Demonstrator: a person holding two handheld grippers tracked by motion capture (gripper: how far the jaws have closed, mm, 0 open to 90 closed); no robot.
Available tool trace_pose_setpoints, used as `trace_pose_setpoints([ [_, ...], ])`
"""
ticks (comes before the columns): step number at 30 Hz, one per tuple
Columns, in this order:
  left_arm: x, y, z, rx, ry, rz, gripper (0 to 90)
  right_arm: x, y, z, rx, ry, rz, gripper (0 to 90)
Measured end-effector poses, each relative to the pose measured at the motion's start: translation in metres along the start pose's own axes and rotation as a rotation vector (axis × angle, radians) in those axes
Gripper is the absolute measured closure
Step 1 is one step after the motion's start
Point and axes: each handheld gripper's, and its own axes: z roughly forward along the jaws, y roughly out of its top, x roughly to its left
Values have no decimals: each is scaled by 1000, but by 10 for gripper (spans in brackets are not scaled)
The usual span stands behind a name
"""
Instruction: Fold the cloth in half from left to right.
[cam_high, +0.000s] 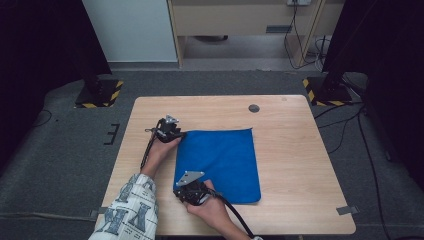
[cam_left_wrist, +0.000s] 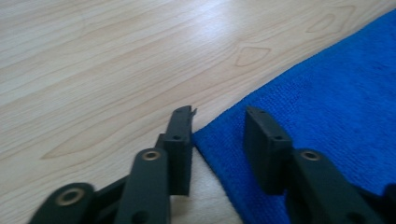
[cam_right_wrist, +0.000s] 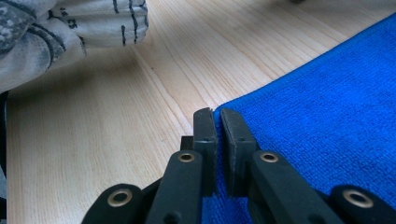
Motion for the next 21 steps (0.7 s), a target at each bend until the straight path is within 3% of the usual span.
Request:
trace_pose_setpoints([
  [5,-2,0,0,2,-33,-15,814,0,0,-1,1,-1,-2,857],
  [8,-3,2,0,6,-34,-41,868,0,0,-2,-4,-3,-3,858],
  [15,-8,12,-12,-39,-8,-48,871,-1,0,-9,-20,-16,2,861],
  [21,-13,24,-26,-58,2,-27,871,3,3,-17,-36,-38,-1,864],
])
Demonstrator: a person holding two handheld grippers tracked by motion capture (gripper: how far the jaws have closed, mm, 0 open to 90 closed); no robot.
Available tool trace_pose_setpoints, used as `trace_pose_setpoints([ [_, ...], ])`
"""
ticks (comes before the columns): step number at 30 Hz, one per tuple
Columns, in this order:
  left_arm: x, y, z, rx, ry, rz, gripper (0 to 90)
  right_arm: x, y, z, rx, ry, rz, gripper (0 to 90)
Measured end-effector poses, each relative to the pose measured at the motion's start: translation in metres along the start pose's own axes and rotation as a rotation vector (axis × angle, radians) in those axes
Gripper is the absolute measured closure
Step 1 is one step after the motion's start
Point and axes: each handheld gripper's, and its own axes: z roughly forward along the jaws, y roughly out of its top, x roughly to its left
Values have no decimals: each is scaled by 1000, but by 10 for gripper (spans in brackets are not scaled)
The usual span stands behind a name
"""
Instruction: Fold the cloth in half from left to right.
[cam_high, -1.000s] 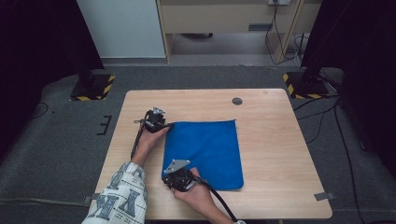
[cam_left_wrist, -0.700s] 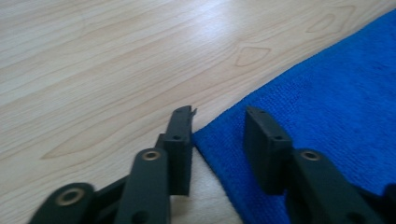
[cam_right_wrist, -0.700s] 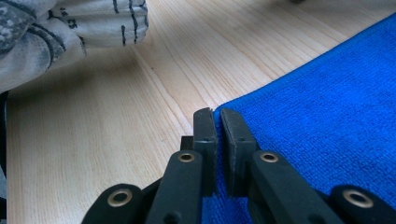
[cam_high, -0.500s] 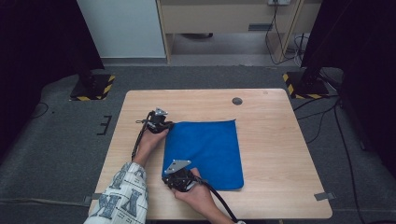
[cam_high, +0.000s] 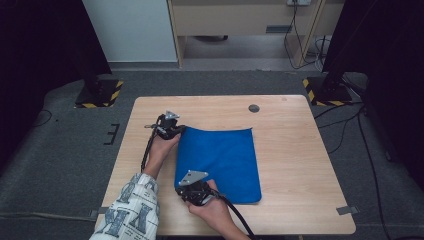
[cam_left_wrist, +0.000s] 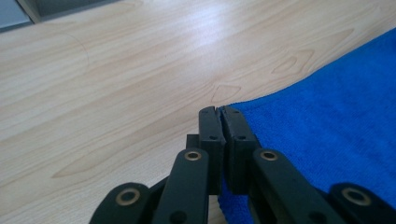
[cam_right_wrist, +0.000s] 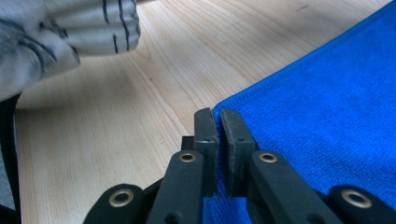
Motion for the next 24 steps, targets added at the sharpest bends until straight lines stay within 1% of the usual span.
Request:
trace_pose_setpoints([
  [2,-1,2,-4,1,3,2,871,5,-2,0,28,-19,-25,865],
  [4,0,2,-6,9,1,10,872,10,-4,0,35,-34,-43,865],
  [5,0,2,-7,9,4,8,872,11,-4,-1,32,-39,-44,865],
  [9,4,3,-11,5,8,-3,872,10,0,-6,-4,-47,-17,867],
  [15,6,4,-15,-1,3,4,872,8,10,-15,-50,-54,-3,868],
  [20,7,5,-17,-4,-7,5,872,12,14,-17,-60,-56,-5,869],
  [22,7,6,-18,11,-12,15,872,14,15,-16,-60,-55,-5,869],
  [24,8,9,-20,0,-8,9,872,15,16,-15,-63,-52,-6,869],
])
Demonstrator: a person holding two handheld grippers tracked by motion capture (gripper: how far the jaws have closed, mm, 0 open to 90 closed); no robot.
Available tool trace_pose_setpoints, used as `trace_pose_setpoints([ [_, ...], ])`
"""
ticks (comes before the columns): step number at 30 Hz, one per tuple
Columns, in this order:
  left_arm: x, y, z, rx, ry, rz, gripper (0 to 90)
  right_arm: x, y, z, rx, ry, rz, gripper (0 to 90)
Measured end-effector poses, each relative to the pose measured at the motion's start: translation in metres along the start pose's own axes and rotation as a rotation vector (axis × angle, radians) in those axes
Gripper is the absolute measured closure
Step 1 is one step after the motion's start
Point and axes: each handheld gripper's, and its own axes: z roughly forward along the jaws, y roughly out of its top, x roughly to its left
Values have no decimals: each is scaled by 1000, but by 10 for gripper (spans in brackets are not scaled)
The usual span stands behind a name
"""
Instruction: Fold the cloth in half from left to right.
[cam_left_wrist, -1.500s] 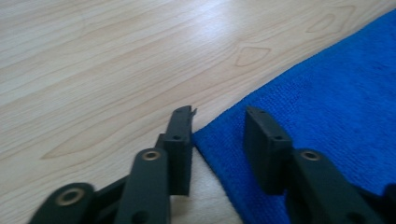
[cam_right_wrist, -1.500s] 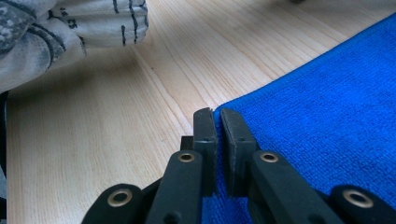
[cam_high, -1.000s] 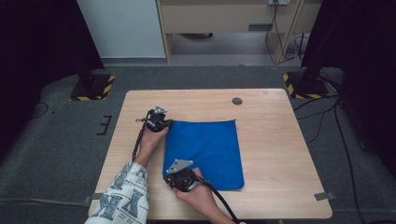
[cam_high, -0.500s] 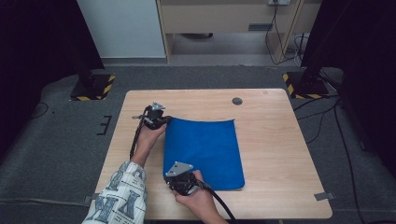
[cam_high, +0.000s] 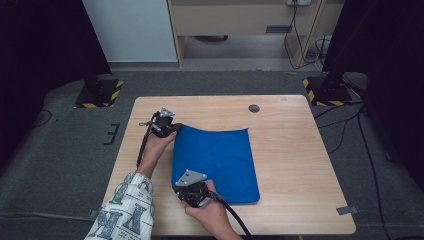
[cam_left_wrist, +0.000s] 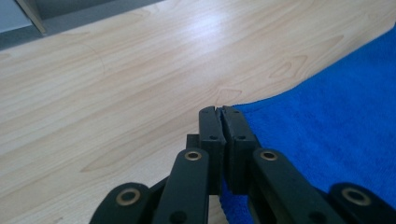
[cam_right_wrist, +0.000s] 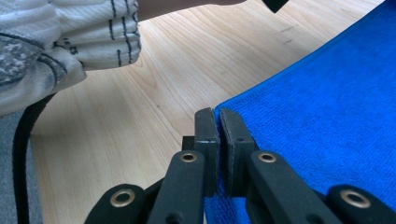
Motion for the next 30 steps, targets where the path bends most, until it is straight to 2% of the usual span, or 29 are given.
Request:
trace_pose_setpoints([
  [6,5,7,-6,2,7,8,872,4,10,-1,-18,-2,-6,870],
  [13,12,4,-10,19,10,6,871,12,17,-2,-42,-1,-9,870],
  [20,22,1,-21,24,20,11,870,18,24,7,-52,17,-4,870],
  [24,29,0,-29,19,25,-1,870,24,30,12,-65,42,5,870],
  [27,28,0,-29,20,21,-2,870,24,29,15,-59,46,-2,867],
  [30,23,0,-22,34,19,9,869,18,24,14,-56,45,20,868],
])
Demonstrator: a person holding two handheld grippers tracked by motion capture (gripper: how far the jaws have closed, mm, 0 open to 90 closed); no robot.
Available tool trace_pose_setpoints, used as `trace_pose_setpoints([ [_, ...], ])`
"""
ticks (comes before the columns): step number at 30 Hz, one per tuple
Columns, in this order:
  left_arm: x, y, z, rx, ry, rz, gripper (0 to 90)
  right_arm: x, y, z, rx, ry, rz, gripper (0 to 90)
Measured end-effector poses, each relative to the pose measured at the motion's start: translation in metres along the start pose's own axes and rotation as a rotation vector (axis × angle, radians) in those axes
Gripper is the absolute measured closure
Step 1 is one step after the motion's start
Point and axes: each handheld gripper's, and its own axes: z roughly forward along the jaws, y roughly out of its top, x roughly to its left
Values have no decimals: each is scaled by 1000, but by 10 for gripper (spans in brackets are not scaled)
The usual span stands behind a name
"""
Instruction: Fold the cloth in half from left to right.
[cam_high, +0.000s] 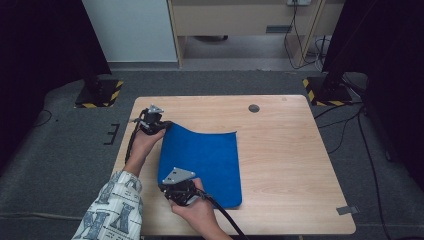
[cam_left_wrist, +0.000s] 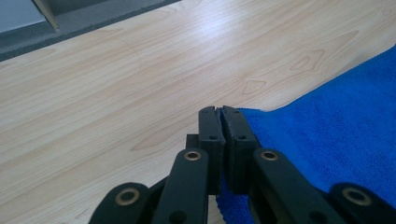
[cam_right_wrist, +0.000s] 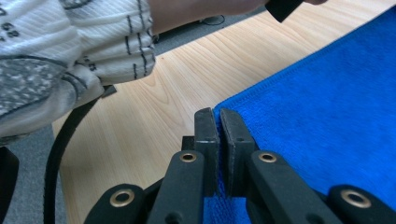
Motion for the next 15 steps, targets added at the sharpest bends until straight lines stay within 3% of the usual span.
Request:
trace_pose_setpoints([
  [10,-32,7,33,3,-26,-16,868,-16,-21,-24,-16,-14,40,869],
  [15,-51,12,41,-8,-32,1,868,-25,-32,-39,-26,-27,61,870],
])
